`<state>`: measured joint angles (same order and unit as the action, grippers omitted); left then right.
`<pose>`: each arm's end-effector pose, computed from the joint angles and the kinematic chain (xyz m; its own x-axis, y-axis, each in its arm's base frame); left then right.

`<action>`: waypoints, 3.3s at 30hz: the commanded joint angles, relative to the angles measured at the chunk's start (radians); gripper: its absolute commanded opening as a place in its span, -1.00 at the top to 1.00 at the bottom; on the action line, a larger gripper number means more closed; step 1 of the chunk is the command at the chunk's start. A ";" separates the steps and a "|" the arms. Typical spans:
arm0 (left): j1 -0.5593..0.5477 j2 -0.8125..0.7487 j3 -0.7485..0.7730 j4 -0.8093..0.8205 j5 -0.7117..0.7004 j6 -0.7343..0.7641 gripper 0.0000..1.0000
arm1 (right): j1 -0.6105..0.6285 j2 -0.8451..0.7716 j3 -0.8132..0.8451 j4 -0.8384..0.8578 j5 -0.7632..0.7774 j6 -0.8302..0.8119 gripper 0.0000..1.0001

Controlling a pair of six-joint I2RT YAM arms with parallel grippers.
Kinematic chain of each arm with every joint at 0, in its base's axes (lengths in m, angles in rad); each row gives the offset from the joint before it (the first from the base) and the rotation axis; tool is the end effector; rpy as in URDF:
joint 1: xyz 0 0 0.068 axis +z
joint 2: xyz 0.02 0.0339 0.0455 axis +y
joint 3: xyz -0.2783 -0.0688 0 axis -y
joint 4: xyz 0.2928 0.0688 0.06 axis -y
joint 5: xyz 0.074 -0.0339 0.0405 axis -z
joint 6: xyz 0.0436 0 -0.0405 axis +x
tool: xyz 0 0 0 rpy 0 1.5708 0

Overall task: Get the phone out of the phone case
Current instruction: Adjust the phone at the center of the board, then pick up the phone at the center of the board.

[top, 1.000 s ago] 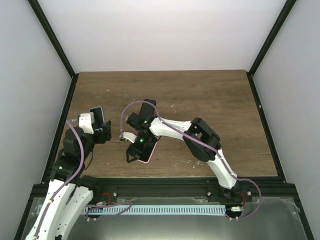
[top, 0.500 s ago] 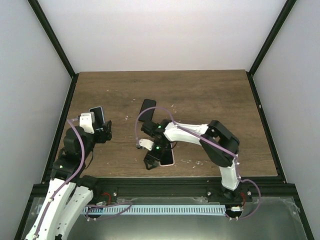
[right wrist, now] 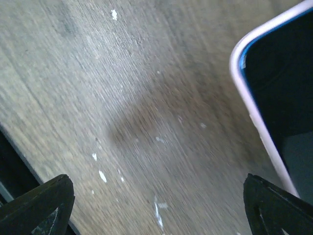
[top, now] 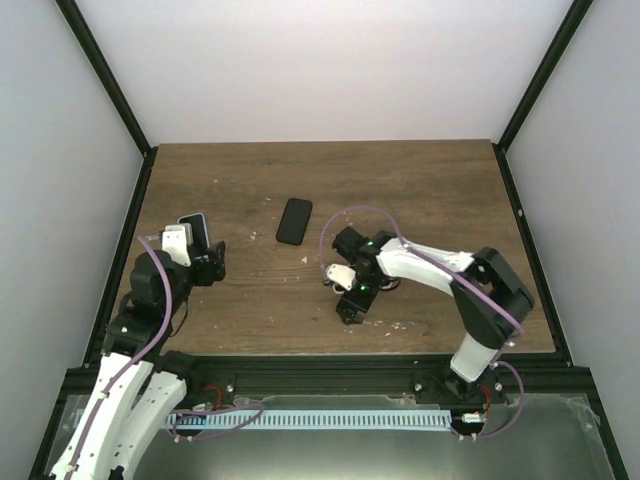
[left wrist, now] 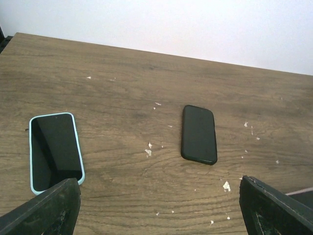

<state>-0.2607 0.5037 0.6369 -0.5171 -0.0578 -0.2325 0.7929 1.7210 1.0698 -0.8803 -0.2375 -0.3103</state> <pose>0.1625 -0.0407 0.3022 -0.3995 -0.1315 -0.9072 0.1167 0.9743 -0.1926 0.2281 0.2462 0.1426 -0.4544 -0.8841 -0.1092 -0.8796 0.4259 0.2119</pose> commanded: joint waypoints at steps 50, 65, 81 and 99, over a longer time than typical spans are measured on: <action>0.001 0.029 -0.013 0.023 0.066 0.005 -0.81 | -0.260 0.118 0.044 0.090 0.179 -0.858 -0.82; -0.002 0.139 0.007 0.151 0.281 -0.243 -0.34 | -0.259 -0.177 0.083 0.213 -0.331 -0.244 -0.14; -0.483 0.437 -0.024 0.551 0.123 -0.449 -0.39 | -0.258 -0.355 -0.153 0.639 -0.451 0.190 -0.19; -0.503 0.795 0.199 0.604 0.087 -0.595 -0.13 | -0.221 -0.406 -0.182 0.682 -0.194 0.209 -0.21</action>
<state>-0.7601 1.2881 0.7841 0.0505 0.0460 -0.8082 0.5613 1.3670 0.8795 -0.2756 -0.4931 -0.1108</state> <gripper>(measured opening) 0.605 0.766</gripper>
